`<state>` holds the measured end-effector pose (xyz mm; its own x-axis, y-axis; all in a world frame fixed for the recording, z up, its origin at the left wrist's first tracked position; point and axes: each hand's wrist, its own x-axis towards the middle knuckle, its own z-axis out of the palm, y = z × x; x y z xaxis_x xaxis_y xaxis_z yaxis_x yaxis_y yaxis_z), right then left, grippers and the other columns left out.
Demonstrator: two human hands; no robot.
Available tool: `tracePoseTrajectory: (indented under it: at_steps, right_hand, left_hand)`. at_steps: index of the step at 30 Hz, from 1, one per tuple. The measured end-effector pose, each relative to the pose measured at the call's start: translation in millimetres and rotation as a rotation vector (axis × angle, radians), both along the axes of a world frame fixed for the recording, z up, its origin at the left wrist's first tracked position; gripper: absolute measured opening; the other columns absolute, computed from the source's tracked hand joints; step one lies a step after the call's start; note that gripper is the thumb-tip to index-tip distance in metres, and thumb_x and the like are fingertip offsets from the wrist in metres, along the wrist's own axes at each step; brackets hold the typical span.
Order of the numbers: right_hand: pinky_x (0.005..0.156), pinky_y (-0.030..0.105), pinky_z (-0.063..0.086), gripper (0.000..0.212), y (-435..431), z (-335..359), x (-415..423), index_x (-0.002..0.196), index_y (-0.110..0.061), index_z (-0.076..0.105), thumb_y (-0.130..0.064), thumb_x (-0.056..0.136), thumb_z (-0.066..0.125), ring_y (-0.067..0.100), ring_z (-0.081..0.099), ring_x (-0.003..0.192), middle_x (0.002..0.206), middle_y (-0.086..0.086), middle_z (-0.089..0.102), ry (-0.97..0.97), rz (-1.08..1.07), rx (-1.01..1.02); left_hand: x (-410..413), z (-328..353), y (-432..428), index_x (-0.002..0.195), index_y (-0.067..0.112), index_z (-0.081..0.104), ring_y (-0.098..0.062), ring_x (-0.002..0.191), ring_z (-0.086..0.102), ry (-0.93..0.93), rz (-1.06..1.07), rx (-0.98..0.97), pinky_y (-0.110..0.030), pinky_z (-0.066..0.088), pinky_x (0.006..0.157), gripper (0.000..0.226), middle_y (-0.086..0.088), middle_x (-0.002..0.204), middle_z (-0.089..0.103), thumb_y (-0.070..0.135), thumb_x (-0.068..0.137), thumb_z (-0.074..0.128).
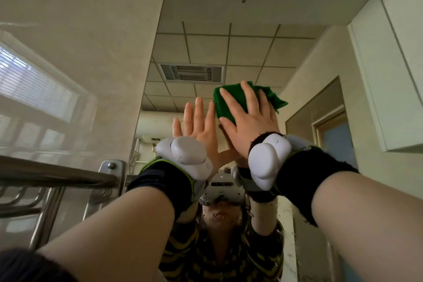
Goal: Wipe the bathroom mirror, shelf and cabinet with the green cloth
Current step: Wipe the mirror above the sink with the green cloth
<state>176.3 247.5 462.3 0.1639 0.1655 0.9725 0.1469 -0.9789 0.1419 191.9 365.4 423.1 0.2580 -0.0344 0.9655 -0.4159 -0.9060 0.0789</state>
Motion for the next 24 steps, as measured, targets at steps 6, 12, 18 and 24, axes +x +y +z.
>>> tracePoseTrajectory:
  at_steps: [6,12,18,24]
  right_hand:
    - [0.113,0.044,0.003,0.057,1,13,10,0.14,-0.052,0.013,-0.055,0.089,0.039,0.029,0.002,0.14,0.154,-0.01,-0.001,-0.071,0.001,0.027]
    - [0.11,0.048,0.01,0.057,18,44,27,0.139,-0.05,0.02,-0.054,0.086,0.042,0.035,0.012,0.137,0.154,-0.002,0.011,-0.154,0.01,0.11]
    - [0.111,0.047,0.008,0.056,27,42,28,0.14,-0.047,0.021,-0.052,0.088,0.043,0.036,0.011,0.138,0.154,-0.002,0.009,-0.191,0.014,0.14]
    - [0.113,0.044,0.005,0.057,36,27,15,0.141,-0.049,0.017,-0.051,0.09,0.041,0.031,0.006,0.14,0.155,-0.006,0.003,-0.134,0.013,0.086]
  left_hand:
    - [-1,0,29,0.147,0.023,-0.017,-0.017,0.14,-0.023,-0.051,-0.017,-0.034,-0.033,-0.014,0.109,0.118,0.0,0.154,-0.023,0.083,0.066,0.045]
    - [-9,6,68,0.147,0.015,-0.016,-0.026,0.142,-0.018,0.042,0.156,-0.177,-0.042,-0.004,0.115,0.14,-0.008,0.154,-0.021,0.098,0.037,0.009]
    - [-14,2,72,0.147,0.012,-0.017,-0.024,0.144,-0.012,0.146,0.042,-0.258,-0.035,0.003,0.115,0.166,-0.008,0.155,-0.021,0.093,0.001,-0.016]
    - [-14,1,73,0.146,0.012,-0.017,-0.025,0.144,-0.011,0.156,0.095,-0.213,-0.036,0.003,0.115,0.162,-0.01,0.154,-0.021,0.093,0.006,-0.014]
